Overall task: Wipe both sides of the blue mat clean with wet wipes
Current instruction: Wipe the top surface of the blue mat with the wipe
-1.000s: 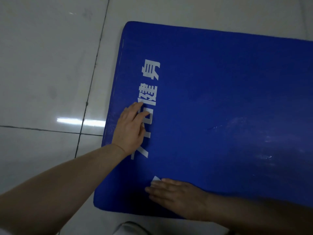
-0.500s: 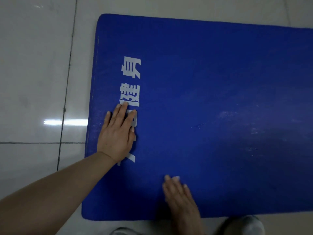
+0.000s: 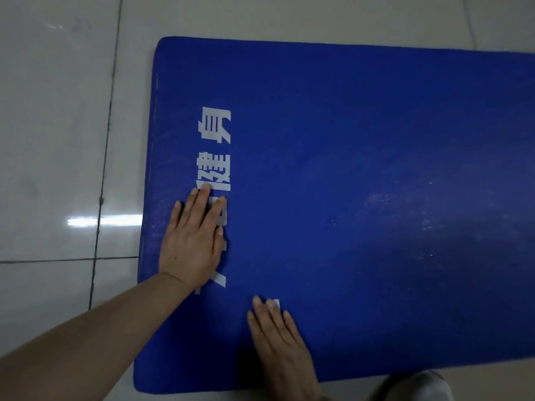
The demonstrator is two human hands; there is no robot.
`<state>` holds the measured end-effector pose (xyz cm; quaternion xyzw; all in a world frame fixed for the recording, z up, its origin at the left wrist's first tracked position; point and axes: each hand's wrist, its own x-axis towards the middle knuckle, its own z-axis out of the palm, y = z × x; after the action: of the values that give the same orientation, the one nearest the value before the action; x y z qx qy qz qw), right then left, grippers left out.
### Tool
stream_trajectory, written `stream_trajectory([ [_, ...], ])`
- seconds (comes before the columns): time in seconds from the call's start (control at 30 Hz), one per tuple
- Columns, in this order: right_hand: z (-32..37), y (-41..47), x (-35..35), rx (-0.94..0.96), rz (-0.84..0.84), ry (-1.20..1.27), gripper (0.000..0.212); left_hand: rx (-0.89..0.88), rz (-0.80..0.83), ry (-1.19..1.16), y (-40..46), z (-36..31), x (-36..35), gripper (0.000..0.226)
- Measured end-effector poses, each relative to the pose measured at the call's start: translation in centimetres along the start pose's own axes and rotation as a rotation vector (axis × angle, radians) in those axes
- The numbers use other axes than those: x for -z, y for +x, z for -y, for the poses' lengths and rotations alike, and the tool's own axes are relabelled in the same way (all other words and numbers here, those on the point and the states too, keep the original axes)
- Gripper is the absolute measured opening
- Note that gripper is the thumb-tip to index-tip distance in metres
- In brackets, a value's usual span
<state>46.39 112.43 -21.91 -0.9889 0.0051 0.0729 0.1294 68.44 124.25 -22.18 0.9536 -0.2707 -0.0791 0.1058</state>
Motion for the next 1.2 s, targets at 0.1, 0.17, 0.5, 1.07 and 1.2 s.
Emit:
stream_trajectory([
  [0.1,-1.8,0.4,0.3,-0.083,-0.045,-0.026,0.039,-0.006,0.001,0.004,0.0,0.1,-0.1,0.055],
  [0.17,-3.6,0.9,0.6,-0.234,-0.09,-0.021,0.047,-0.008,0.002,0.011,0.0,0.1,-0.1,0.054],
  [0.5,-0.1,5.0,0.4,-0.178,-0.083,-0.048,0.062,-0.009,-0.003,0.038,-0.1,0.1,-0.3,0.055],
  [1.07,-2.5,10.4,2.1,-0.284,-0.143,0.025,0.062,-0.001,-0.008,0.029,0.0,0.1,-0.2,0.056],
  [1.2,-5.9,10.9,3.0,-0.222,-0.107,-0.052,0.061,-0.013,-0.02,0.005,0.0,0.0,-0.1,0.055],
])
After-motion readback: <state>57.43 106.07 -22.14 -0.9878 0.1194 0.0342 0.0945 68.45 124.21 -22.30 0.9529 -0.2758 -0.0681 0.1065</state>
